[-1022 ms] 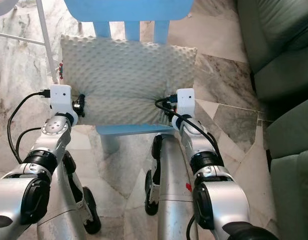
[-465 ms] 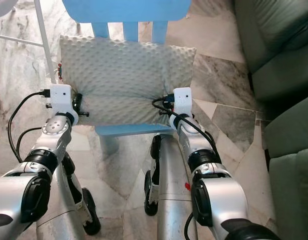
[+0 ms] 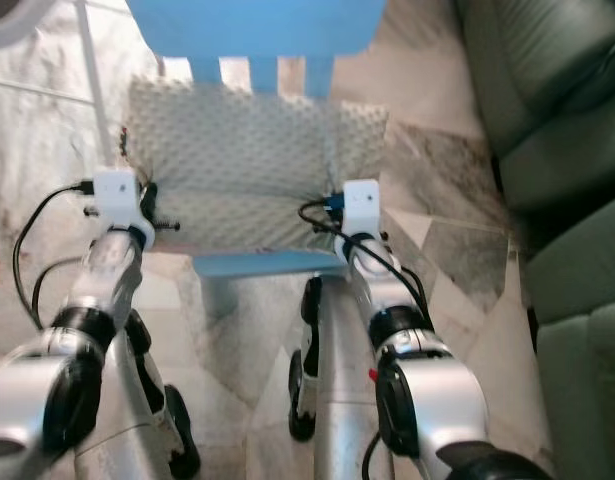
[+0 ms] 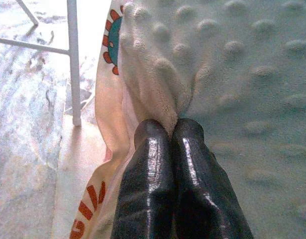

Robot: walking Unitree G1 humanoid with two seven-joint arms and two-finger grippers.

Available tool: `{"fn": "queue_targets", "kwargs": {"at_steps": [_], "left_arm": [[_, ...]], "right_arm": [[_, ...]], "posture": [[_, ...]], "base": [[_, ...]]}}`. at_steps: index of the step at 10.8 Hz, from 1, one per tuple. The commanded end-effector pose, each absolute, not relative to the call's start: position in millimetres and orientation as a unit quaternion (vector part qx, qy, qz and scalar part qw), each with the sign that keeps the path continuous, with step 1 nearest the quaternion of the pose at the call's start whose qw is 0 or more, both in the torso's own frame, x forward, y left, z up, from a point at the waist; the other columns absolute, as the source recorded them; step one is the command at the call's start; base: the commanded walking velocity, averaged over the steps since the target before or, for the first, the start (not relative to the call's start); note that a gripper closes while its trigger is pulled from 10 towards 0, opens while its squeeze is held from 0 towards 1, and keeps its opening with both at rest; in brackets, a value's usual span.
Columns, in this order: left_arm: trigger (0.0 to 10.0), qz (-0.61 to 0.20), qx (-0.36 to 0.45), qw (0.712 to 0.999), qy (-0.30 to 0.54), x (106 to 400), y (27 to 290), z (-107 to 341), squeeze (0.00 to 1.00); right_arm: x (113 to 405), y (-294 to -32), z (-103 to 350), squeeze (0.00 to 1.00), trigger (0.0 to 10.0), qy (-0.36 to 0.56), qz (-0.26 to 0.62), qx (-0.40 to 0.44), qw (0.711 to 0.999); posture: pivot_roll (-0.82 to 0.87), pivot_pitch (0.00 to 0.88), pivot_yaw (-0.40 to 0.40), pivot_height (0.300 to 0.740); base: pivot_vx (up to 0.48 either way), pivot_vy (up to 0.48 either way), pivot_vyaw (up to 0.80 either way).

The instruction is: Move the pillow to the sofa

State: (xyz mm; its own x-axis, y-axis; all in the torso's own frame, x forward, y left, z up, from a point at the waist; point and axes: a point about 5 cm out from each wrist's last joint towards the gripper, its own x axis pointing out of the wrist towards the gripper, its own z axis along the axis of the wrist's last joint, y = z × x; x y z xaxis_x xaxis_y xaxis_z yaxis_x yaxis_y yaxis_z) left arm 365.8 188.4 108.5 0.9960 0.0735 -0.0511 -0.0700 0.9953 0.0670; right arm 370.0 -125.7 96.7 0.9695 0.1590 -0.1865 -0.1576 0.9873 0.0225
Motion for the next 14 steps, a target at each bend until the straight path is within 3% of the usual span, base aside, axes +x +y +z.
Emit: {"fn": "queue_targets", "kwargs": {"at_steps": [1, 5, 9, 10, 11, 12, 14], "left_arm": [[0.0, 0.034, 0.038, 0.999, 0.009, 356, 190, 103, 0.00], [0.0, 0.034, 0.085, 0.992, -0.088, 304, 195, 118, 0.00], [0.0, -0.002, 0.083, 0.996, -0.044, 245, 170, 93, 0.00], [9.2, -0.006, 0.090, 0.995, -0.033, 237, 166, 91, 0.00], [10.0, 0.000, 0.110, 0.994, -0.013, 232, 168, 88, 0.00], [10.0, 0.010, 0.113, 0.994, -0.003, 231, 172, 87, 0.00], [10.0, 0.021, 0.125, 0.992, 0.009, 228, 174, 87, 0.00]], "right_arm": [[362, -136, 89, 0.00, 0.0, 0.082, 0.067, 0.006, 0.994], [323, -170, 80, 0.00, 0.0, -0.008, 0.029, -0.061, 0.998], [254, -174, 69, 0.00, 0.0, -0.024, 0.030, -0.095, 0.995], [240, -177, 61, 0.00, 2.9, -0.004, 0.024, -0.097, 0.995], [230, -176, 56, 0.00, 9.1, 0.014, 0.032, -0.103, 0.994], [227, -175, 55, 0.00, 10.0, 0.020, 0.033, -0.104, 0.994], [224, -172, 55, 0.00, 10.0, 0.036, 0.045, -0.090, 0.994]], "posture": [[0.01, 0.143, -0.077, 0.476], [0.04, 0.010, -0.049, 0.476], [0.04, 0.000, -0.057, 0.476], [0.04, 0.000, -0.057, 0.476], [0.04, 0.000, -0.056, 0.476], [0.04, 0.000, -0.054, 0.476], [0.04, 0.000, -0.051, 0.476]], "base": [[0.000, 0.000, 0.00], [0.000, 0.000, 0.00], [0.000, 0.000, 0.00], [0.000, 0.000, 0.00], [0.000, 0.000, 0.00], [0.000, 0.000, 0.00], [0.000, 0.000, 0.00]]}}
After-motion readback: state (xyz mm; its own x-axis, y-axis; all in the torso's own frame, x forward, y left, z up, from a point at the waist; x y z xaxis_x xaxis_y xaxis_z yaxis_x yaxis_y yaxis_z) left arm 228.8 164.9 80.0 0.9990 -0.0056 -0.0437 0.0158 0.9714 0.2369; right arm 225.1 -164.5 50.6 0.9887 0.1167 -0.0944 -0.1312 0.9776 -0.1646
